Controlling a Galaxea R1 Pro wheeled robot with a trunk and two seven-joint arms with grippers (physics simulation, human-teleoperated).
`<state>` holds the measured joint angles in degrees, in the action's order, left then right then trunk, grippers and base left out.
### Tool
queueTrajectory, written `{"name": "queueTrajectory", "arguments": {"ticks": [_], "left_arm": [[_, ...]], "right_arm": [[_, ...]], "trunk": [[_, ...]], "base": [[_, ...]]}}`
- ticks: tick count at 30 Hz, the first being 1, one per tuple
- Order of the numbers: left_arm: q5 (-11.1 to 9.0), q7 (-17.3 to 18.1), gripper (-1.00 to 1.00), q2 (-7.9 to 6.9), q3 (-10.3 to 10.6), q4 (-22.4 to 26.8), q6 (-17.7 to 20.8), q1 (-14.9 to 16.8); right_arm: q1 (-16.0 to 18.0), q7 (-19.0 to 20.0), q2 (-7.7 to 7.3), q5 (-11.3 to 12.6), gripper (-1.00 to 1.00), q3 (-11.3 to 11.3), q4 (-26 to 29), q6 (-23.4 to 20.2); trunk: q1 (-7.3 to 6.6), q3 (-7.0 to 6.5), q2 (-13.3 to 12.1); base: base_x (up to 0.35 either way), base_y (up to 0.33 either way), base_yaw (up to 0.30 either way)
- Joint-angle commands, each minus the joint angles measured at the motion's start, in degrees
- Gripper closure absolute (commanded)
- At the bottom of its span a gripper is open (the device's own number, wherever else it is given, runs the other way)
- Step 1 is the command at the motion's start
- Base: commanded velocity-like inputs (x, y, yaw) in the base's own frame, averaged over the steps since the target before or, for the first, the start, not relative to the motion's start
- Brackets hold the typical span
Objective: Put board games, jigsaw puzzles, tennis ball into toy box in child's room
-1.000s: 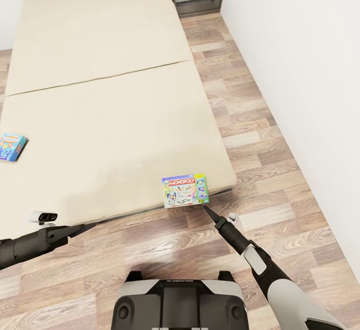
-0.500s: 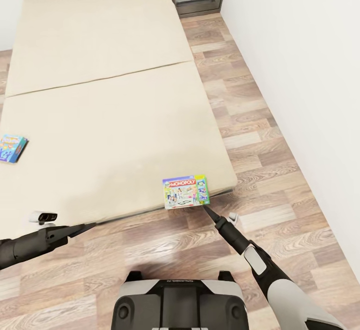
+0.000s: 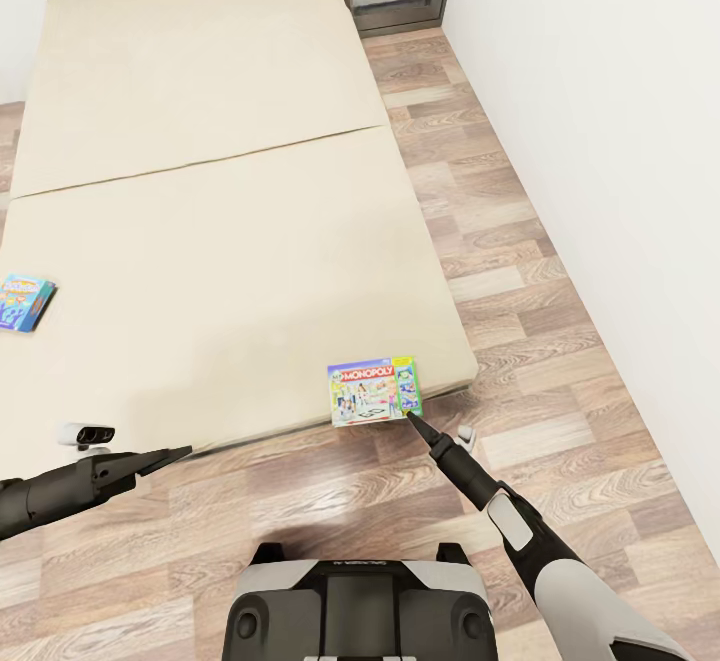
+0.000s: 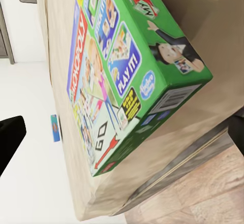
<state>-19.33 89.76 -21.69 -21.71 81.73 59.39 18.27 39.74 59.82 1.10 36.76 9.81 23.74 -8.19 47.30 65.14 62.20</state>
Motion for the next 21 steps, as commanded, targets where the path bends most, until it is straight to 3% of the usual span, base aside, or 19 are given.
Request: {"name": "queueTrajectory", "arguments": {"ticks": [1, 21], "left_arm": [[0.06, 0.24, -1.00, -0.02, 0.00, 0.01, 0.61, 0.01], [0.02, 0.24, -1.00, 0.04, 0.08, 0.01, 0.56, 0.01]], "right_arm": [[0.01, 0.21, 0.02, 0.24, -1.00, 0.21, -0.01, -0.60], [0.08, 0.21, 0.03, 0.24, -1.00, 0.21, -0.01, -0.69]], "trunk": [[0.01, 0.02, 0.02], [0.01, 0.02, 0.02]], "base": [[0.003, 0.001, 0.000], [0.003, 0.000, 0.000]]}}
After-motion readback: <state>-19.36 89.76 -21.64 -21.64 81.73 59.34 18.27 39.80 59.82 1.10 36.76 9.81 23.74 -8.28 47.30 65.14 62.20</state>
